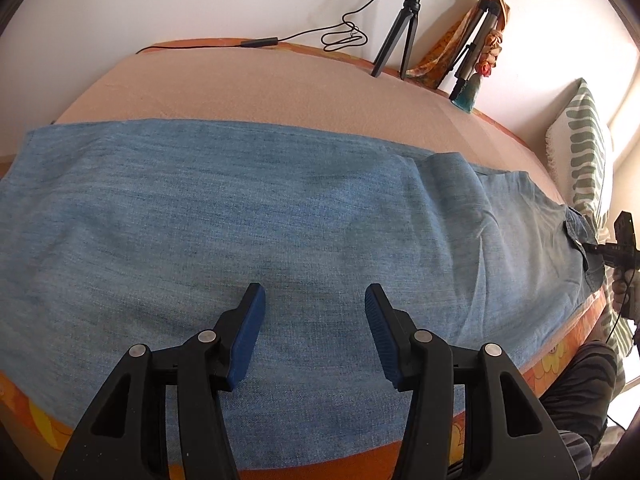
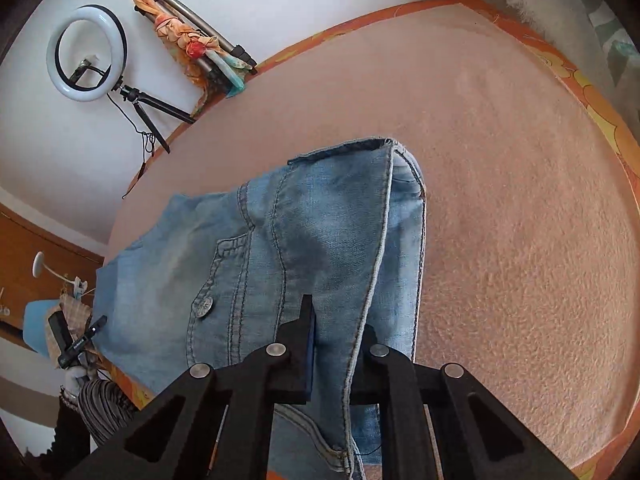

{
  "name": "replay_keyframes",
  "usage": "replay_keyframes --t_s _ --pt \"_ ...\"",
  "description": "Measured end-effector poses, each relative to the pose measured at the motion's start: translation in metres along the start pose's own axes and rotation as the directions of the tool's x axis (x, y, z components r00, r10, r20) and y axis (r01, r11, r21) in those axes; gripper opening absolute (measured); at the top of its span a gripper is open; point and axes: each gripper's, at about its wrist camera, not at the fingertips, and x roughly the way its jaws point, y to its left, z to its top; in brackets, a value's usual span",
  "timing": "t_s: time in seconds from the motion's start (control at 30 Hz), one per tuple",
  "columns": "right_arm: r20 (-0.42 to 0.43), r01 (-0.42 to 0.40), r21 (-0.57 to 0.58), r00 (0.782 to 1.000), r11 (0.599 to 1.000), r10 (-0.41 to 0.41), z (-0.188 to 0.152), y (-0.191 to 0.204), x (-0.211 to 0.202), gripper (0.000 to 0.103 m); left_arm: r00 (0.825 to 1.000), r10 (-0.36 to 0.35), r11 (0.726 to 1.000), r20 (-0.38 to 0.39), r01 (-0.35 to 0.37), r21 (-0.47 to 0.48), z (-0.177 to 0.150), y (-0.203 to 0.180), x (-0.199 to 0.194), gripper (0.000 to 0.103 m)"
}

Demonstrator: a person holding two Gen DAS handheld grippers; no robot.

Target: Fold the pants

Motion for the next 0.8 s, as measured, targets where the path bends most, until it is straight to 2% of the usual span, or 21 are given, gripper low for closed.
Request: replay_keyframes --t_s 0.07,0.1,0.13,0.23,0.27,0.33,0.47,0.6,0.73,0.8 --pt "-0.024 0.059 -0.010 0.998 0.998 -0.060 -0.001 -0.001 -0.002 0.013 1.000 0.004 1.000 -0.001 -0.004 0.001 0.000 -0.001 0.000 0.052" --pt "-0.038 0.099 -0.006 0.994 0.995 -0.099 -0.001 -0.003 -0.005 0.024 1.000 0.002 1.000 -0.001 -0.002 -0.004 -0.001 0.000 -0.001 0.052" --pt "-0.040 0.139 -0.005 0.989 0.990 -0.139 -0.001 -0.004 -0.011 0.030 1.000 -0.002 1.000 0.001 0.002 -0.012 -0.001 0.001 -0.001 0.052" --pt "0.020 0.296 -0.047 0.955 0.954 -0.296 0.000 0.005 -0.039 0.031 1.000 -0.018 0.998 0.008 0.018 -0.053 -0.003 0.006 -0.005 0.052" --pt "0.057 0.310 -0.070 0.950 0.948 -0.306 0.000 0.014 -0.049 0.031 1.000 -0.017 0.998 0.014 0.018 -0.068 -0.004 0.008 -0.007 0.052" --pt "0.124 0.297 -0.146 0.952 0.944 -0.280 0.001 0.042 -0.064 0.043 0.999 0.001 0.996 0.037 0.003 -0.090 -0.008 0.010 -0.013 0.052" --pt "0.181 0.213 -0.300 0.970 0.930 -0.164 0.012 0.104 -0.055 0.053 0.993 0.066 0.992 0.099 -0.055 -0.112 -0.017 0.014 -0.026 0.052" --pt "0.153 0.138 -0.403 0.985 0.905 -0.082 0.033 0.156 -0.005 0.054 0.980 0.135 0.986 0.143 -0.118 -0.121 -0.025 0.023 -0.038 0.052" --pt "0.103 0.085 -0.437 0.994 0.895 -0.045 0.056 0.187 0.050 0.058 0.964 0.205 0.972 0.171 -0.180 -0.149 -0.029 0.042 -0.049 0.052" --pt "0.063 0.077 -0.454 0.997 0.888 -0.054 0.064 0.202 0.080 0.059 0.954 0.233 0.962 0.186 -0.199 -0.185 -0.031 0.056 -0.056 0.052"
